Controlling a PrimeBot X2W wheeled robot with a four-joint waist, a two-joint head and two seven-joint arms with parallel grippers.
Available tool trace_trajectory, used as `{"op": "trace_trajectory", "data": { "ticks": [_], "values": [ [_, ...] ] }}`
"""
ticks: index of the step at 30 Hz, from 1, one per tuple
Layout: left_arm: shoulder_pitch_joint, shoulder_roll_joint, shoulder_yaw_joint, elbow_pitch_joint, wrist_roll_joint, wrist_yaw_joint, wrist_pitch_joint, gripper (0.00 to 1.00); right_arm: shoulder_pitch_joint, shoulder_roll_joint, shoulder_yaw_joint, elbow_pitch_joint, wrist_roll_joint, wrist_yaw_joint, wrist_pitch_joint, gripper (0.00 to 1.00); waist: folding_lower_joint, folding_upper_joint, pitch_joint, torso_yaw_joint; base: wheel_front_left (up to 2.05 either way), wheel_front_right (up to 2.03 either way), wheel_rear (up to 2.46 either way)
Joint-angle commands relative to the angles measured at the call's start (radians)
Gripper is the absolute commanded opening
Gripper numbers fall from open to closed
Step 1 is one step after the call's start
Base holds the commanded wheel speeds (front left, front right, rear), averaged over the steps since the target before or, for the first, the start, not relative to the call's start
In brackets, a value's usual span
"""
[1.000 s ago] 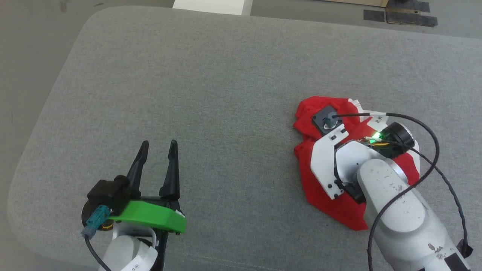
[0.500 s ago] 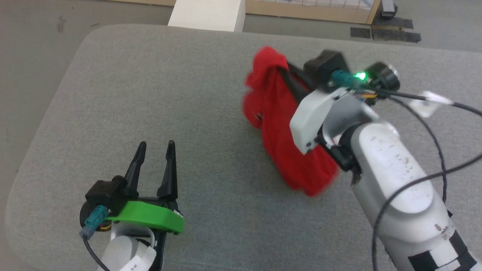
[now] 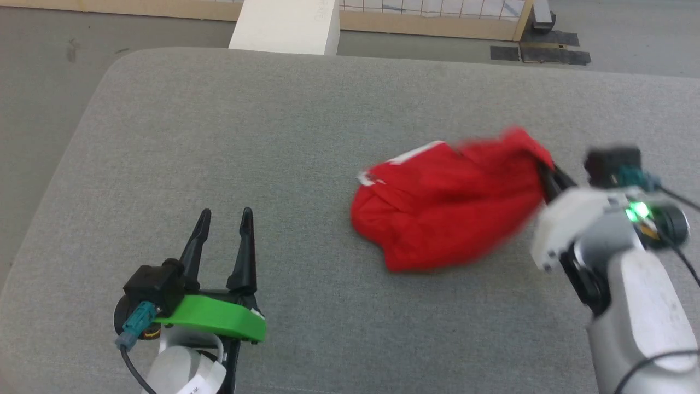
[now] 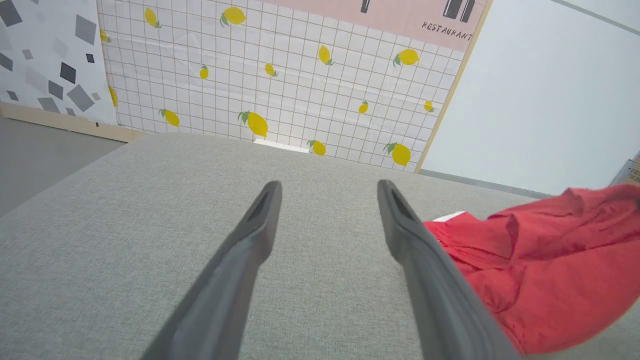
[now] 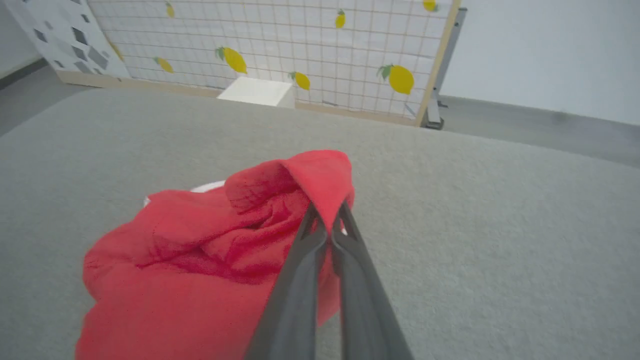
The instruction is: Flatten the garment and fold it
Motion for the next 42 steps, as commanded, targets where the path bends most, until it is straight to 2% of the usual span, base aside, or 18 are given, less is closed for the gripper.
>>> {"op": "trace_trajectory", "data": {
  "ticks": [1,5,7,8,12,15,19,20,22,29,37,39,40,41,42],
  "values": [
    [0.002,-0.002,0.001,-0.002,0.007,0.000,-0.004,1.00,0.033,-0.001,-0.038,0.015,-0.018,-0.002,-0.002,0.00,0.0000,0.0000,0.005,-0.004,0.00,0.00,0.00],
    [0.003,-0.002,0.009,-0.002,0.013,-0.001,-0.004,1.00,0.111,-0.001,-0.156,0.050,-0.019,-0.002,-0.008,0.00,0.0000,0.0000,0.007,-0.017,0.00,0.00,0.00],
    [0.004,-0.002,0.014,-0.001,0.015,-0.001,-0.004,1.00,0.143,-0.001,-0.204,0.053,-0.023,-0.002,-0.017,0.71,0.0000,0.0000,0.005,-0.025,0.00,0.00,0.00],
    [0.005,-0.002,0.015,0.000,0.016,-0.001,-0.004,1.00,0.157,-0.001,-0.231,0.053,-0.019,-0.002,-0.023,1.00,0.0000,0.0000,0.003,-0.030,0.00,0.00,0.00],
    [0.009,-0.002,0.014,0.004,0.016,-0.003,-0.004,1.00,0.210,-0.001,-0.293,0.035,-0.019,-0.002,-0.052,1.00,0.0000,0.0000,-0.012,-0.046,0.00,0.00,0.00],
    [0.013,-0.002,0.009,0.009,0.017,-0.004,-0.004,1.00,0.248,-0.001,-0.276,-0.015,-0.028,-0.002,-0.100,1.00,0.0000,0.0000,-0.025,-0.054,0.00,0.00,0.00],
    [0.017,-0.002,0.003,0.012,0.015,-0.004,-0.004,1.00,0.294,-0.001,-0.151,-0.132,-0.052,-0.002,-0.198,1.00,0.0000,0.0000,-0.040,-0.059,0.00,0.00,0.00],
    [0.020,-0.002,0.001,0.011,0.014,-0.005,-0.004,1.00,0.302,-0.001,-0.064,-0.179,-0.062,-0.002,-0.219,1.00,0.0000,0.0000,-0.044,-0.061,0.00,0.00,0.00],
    [0.020,-0.002,-0.003,0.011,0.014,-0.005,-0.004,1.00,0.294,-0.001,0.018,-0.199,-0.076,-0.002,-0.216,1.00,0.0000,0.0000,-0.043,-0.059,0.00,0.00,0.00],
    [0.001,-0.002,-0.024,0.001,0.007,-0.006,-0.004,1.00,0.152,-0.015,0.237,-0.088,-0.106,-0.002,-0.069,1.00,0.0000,0.0000,-0.003,-0.023,0.00,0.00,0.00],
    [-0.019,-0.002,-0.032,-0.003,-0.007,-0.005,-0.004,1.00,0.015,-0.040,0.295,0.082,-0.112,-0.002,0.178,1.00,0.0000,0.0000,0.048,0.040,0.00,0.00,0.00],
    [-0.021,-0.002,-0.034,-0.004,-0.011,-0.004,-0.004,1.00,-0.007,-0.047,0.300,0.097,-0.115,-0.002,0.197,1.00,0.0000,0.0000,0.057,0.051,0.00,0.00,0.00],
    [-0.022,-0.002,-0.034,-0.005,-0.013,-0.003,-0.004,1.00,-0.015,-0.048,0.297,0.102,-0.117,-0.002,0.200,0.92,0.0000,0.0000,0.061,0.055,0.00,0.00,0.00],
    [-0.023,-0.002,-0.034,-0.006,-0.014,-0.002,-0.004,1.00,-0.023,-0.049,0.292,0.110,-0.119,-0.002,0.204,0.47,0.0000,0.0000,0.064,0.059,0.00,0.00,0.00],
    [-0.024,-0.002,-0.034,-0.006,-0.014,-0.002,-0.004,1.00,-0.029,-0.048,0.286,0.118,-0.122,-0.002,0.213,0.28,0.0000,0.0000,0.067,0.061,0.00,0.00,0.00]
  ]
}}
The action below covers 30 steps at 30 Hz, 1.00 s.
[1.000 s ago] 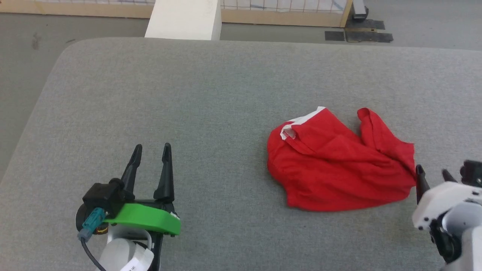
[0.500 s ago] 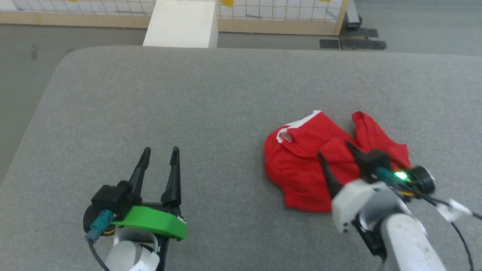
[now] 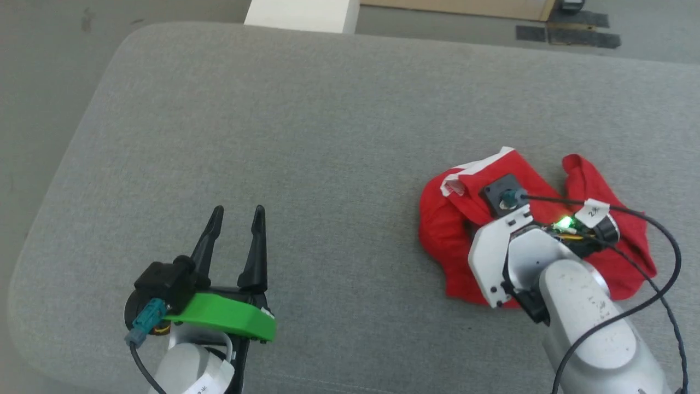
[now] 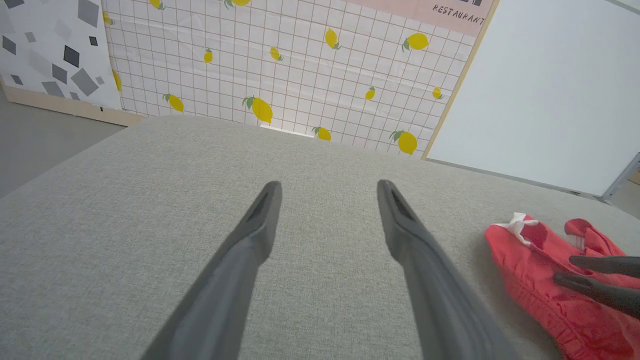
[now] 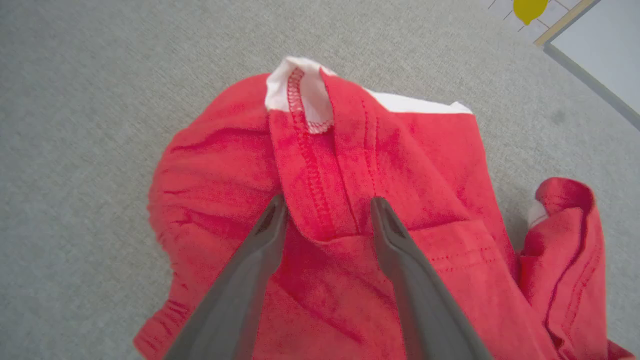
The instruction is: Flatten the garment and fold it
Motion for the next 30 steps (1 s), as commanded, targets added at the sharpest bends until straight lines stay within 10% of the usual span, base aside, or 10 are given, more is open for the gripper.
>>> {"op": "trace_trajectory", "data": {
  "ticks": [1,2,11,20,21,22,30],
  "values": [
    [-0.017,-0.002,0.002,-0.004,-0.006,-0.001,-0.004,1.00,-0.018,-0.002,-0.005,0.011,-0.011,-0.002,0.009,0.18,0.0000,0.0000,0.018,0.017,0.00,0.00,0.00],
    [-0.017,-0.002,0.002,-0.004,-0.007,0.000,-0.004,1.00,-0.024,0.000,-0.011,0.011,-0.011,-0.002,0.003,0.00,0.0000,0.0000,0.020,0.018,0.00,0.00,0.00],
    [-0.019,-0.002,0.015,-0.005,-0.004,0.007,-0.004,1.00,-0.015,0.024,-0.145,-0.052,0.036,-0.002,-0.089,0.00,0.0000,0.0000,0.002,-0.011,0.00,0.00,0.00],
    [0.001,-0.002,0.025,0.001,0.010,0.005,-0.004,1.00,0.159,0.043,-0.556,-0.160,0.123,-0.002,-0.133,0.00,0.0000,0.0000,-0.040,-0.060,0.00,0.00,0.00],
    [0.003,-0.002,0.026,0.001,0.012,0.005,-0.004,1.00,0.178,0.044,-0.583,-0.160,0.129,-0.002,-0.131,0.28,0.0000,0.0000,-0.043,-0.065,0.00,0.00,0.00],
    [0.004,-0.002,0.026,0.001,0.013,0.004,-0.004,1.00,0.200,0.044,-0.610,-0.159,0.137,-0.002,-0.131,1.00,0.0000,0.0000,-0.045,-0.070,0.00,0.00,0.00],
    [0.008,-0.002,0.028,0.003,0.016,0.001,-0.004,1.00,0.304,0.044,-0.643,-0.227,0.180,-0.002,-0.263,1.00,0.0000,0.0000,-0.056,-0.088,0.00,0.00,0.00]
  ]
}}
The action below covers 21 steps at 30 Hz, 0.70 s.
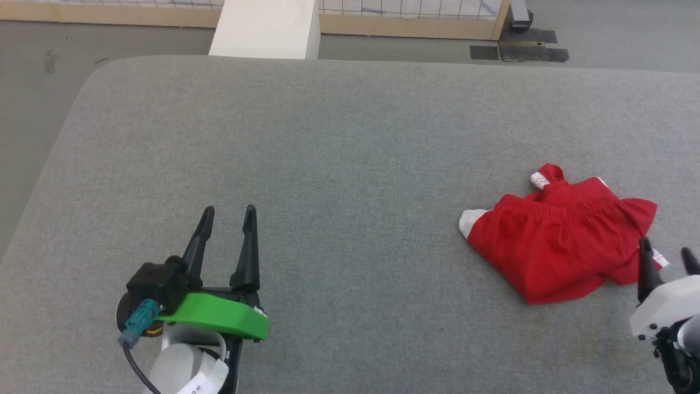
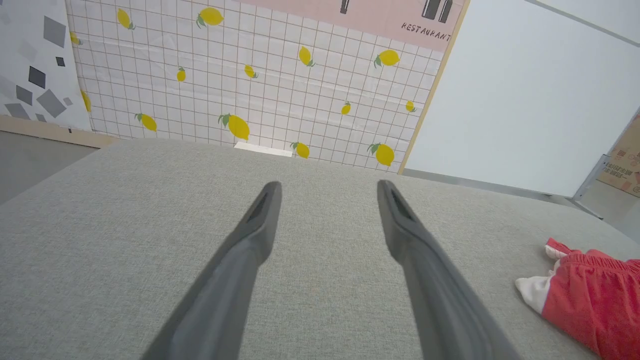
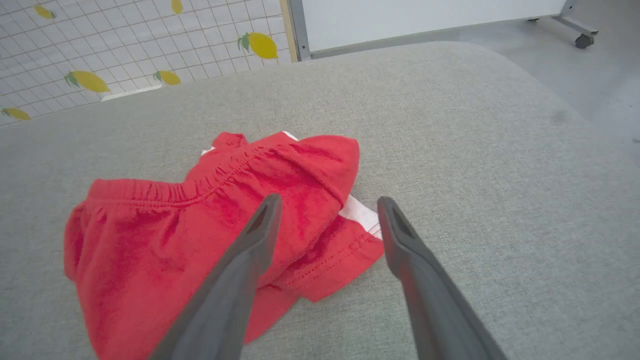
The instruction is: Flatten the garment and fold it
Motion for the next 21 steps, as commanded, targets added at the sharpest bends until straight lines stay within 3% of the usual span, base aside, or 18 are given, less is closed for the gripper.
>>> {"op": "trace_trajectory", "data": {
  "ticks": [1,4,8,15,21],
  "values": [
    [0.009,-0.002,0.001,0.001,0.007,-0.001,-0.004,1.00,0.020,0.002,0.013,-0.027,0.005,-0.001,-0.038,1.00,0.0000,-0.0001,-0.003,-0.002,0.00,0.00,0.00],
    [0.011,-0.002,0.001,0.002,0.006,-0.002,-0.004,1.00,0.053,0.002,0.101,-0.098,-0.012,-0.001,-0.116,1.00,0.0000,-0.0001,-0.008,-0.005,0.00,0.00,0.00],
    [0.014,-0.002,0.004,0.001,0.006,-0.002,-0.004,1.00,0.054,0.002,0.232,-0.156,-0.020,-0.001,-0.116,1.00,0.0000,-0.0001,-0.010,-0.011,0.00,0.00,0.00],
    [-0.008,-0.002,-0.012,-0.006,-0.001,-0.004,-0.004,1.00,-0.086,0.002,0.363,-0.049,-0.076,-0.001,0.053,1.00,0.0000,-0.0001,0.022,0.009,0.00,0.00,0.00],
    [-0.027,-0.002,-0.029,-0.013,-0.011,-0.004,-0.004,1.00,-0.225,0.002,0.389,0.117,-0.153,-0.001,0.256,1.00,0.0000,-0.0001,0.068,0.054,0.00,0.00,0.00]
  ]
}}
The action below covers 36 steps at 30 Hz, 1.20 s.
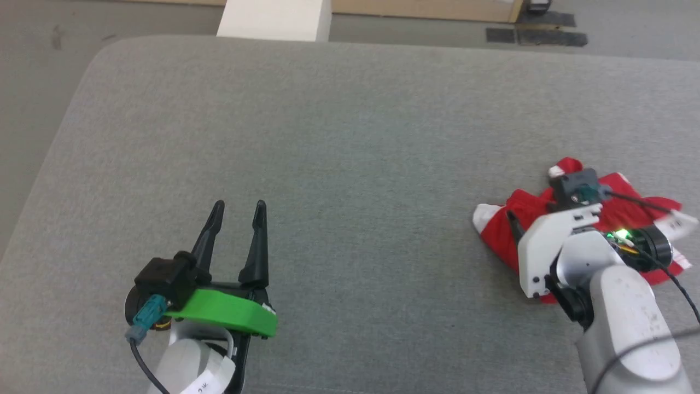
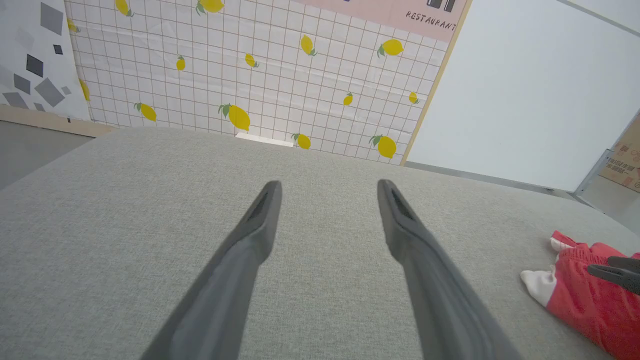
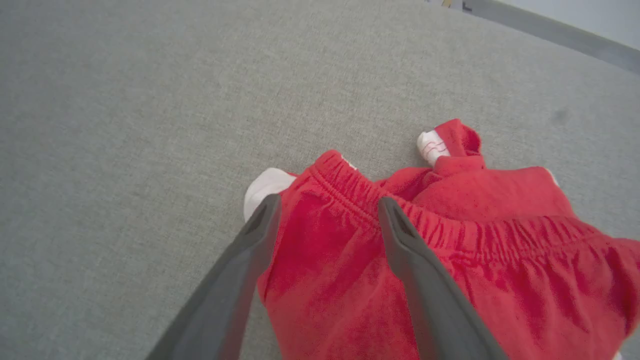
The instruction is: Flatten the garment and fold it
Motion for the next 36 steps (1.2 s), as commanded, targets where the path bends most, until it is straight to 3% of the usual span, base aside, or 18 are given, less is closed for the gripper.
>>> {"op": "trace_trajectory", "data": {
  "ticks": [1,3,4,5,6,7,8,14,19,22,25,26,27,28,36],
  "values": [
    [-0.019,-0.002,-0.002,-0.003,-0.007,-0.003,-0.004,1.00,-0.032,0.000,-0.001,0.034,-0.022,-0.001,0.043,1.00,0.0000,0.0000,0.032,0.035,0.00,0.00,0.00],
    [-0.021,-0.002,-0.005,-0.003,-0.012,-0.002,-0.004,1.00,-0.057,0.000,-0.001,0.078,-0.048,-0.001,0.109,1.00,0.0000,0.0000,0.043,0.050,0.00,0.00,0.00],
    [-0.022,-0.002,-0.007,-0.003,-0.014,-0.001,-0.004,1.00,-0.067,0.000,0.000,0.098,-0.053,-0.001,0.142,0.95,0.0000,0.0000,0.047,0.058,0.00,0.00,0.00],
    [-0.022,-0.002,-0.008,-0.003,-0.015,0.000,-0.004,1.00,-0.073,0.000,0.000,0.112,-0.056,-0.001,0.167,0.73,0.0000,0.0000,0.051,0.063,0.00,0.00,0.00],
    [-0.022,-0.002,-0.008,-0.003,-0.016,0.000,-0.004,1.00,-0.080,0.000,0.007,0.124,-0.058,-0.001,0.193,0.24,0.0000,0.0000,0.054,0.069,0.00,0.00,0.00],
    [-0.022,-0.002,-0.009,-0.002,-0.018,0.001,-0.004,1.00,-0.083,0.000,0.009,0.130,-0.059,-0.001,0.207,0.04,0.0000,0.0000,0.056,0.075,0.00,0.00,0.00],
    [-0.022,-0.002,-0.010,-0.002,-0.019,0.001,-0.004,1.00,-0.087,0.000,0.014,0.131,-0.059,-0.001,0.212,0.00,0.0000,0.0000,0.058,0.080,0.00,0.00,0.00],
    [-0.020,-0.002,-0.011,0.000,-0.023,0.003,-0.004,1.00,-0.130,0.000,0.095,0.081,-0.049,-0.001,0.055,0.00,0.0000,0.0000,0.053,0.097,0.00,0.00,0.00],
    [-0.019,-0.002,-0.010,0.003,-0.021,0.004,-0.004,1.00,-0.183,0.000,0.336,0.056,-0.009,-0.001,-0.068,0.00,0.0000,0.0000,0.039,0.098,0.00,0.00,0.00],
    [-0.021,-0.002,-0.013,0.003,-0.024,0.005,-0.004,1.00,-0.202,0.000,0.503,0.077,0.053,-0.001,-0.077,0.00,0.0000,0.0000,0.032,0.097,0.00,0.00,0.00],
    [-0.023,-0.002,-0.019,0.003,-0.027,0.007,-0.004,1.00,-0.206,0.000,0.590,0.115,0.110,-0.001,-0.048,0.00,0.0000,0.0000,0.030,0.098,0.00,0.00,0.00],
    [-0.024,-0.002,-0.021,0.003,-0.028,0.008,-0.004,1.00,-0.206,0.000,0.610,0.129,0.124,-0.001,-0.043,0.51,0.0000,0.0000,0.030,0.098,0.00,0.00,0.00],
    [-0.024,-0.002,-0.022,0.003,-0.029,0.008,-0.004,1.00,-0.204,0.000,0.619,0.140,0.134,-0.001,-0.041,0.81,0.0000,0.0000,0.030,0.098,0.00,0.00,0.00],
    [-0.024,-0.002,-0.023,0.003,-0.029,0.009,-0.004,1.00,-0.199,0.000,0.620,0.148,0.148,-0.001,-0.045,1.00,0.0000,0.0000,0.029,0.096,0.00,0.00,0.00],
    [0.003,-0.002,0.003,0.001,-0.017,0.011,-0.004,1.00,-0.119,-0.001,0.458,0.057,0.193,-0.001,-0.234,1.00,0.0000,0.0000,-0.004,0.050,0.00,0.00,0.00]
  ]
}}
